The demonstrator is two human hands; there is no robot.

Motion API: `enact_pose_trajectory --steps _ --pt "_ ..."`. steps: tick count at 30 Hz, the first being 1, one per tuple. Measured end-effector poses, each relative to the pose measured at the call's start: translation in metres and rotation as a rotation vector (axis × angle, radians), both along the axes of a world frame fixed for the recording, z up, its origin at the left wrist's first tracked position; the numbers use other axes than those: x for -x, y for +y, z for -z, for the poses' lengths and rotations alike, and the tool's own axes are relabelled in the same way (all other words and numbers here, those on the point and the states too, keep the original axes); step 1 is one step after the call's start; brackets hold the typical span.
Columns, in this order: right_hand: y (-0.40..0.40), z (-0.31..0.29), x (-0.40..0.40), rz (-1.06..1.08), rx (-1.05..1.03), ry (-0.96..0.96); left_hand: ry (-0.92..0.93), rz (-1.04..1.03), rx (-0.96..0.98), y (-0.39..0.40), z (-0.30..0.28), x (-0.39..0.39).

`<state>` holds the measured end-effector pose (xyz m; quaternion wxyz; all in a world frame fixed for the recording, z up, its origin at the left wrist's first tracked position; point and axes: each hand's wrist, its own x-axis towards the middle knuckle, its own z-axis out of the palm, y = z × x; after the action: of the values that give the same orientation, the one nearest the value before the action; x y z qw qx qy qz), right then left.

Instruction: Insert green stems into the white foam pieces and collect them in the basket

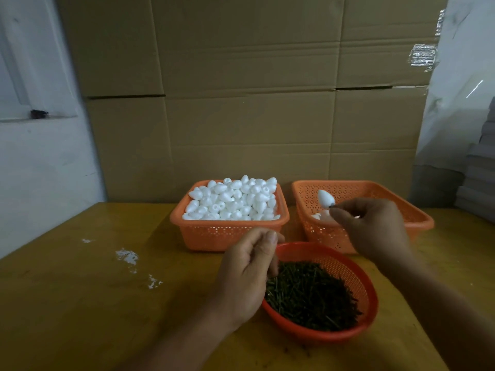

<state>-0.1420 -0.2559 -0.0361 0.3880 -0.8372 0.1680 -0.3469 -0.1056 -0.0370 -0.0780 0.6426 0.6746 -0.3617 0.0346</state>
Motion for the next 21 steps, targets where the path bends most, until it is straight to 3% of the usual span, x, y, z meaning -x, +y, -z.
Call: enact_pose_trajectory --steps 5,10,21 --pt "-0.046 -0.010 -0.033 0.163 0.223 0.353 -0.050 -0.007 -0.045 0.001 0.002 0.002" --pt "-0.068 -0.012 -0.057 0.232 0.315 0.550 -0.107 -0.041 -0.072 0.001 0.002 0.003" --pt "-0.064 -0.013 -0.065 0.224 0.372 0.695 -0.127 -0.035 -0.096 0.003 0.001 0.006"
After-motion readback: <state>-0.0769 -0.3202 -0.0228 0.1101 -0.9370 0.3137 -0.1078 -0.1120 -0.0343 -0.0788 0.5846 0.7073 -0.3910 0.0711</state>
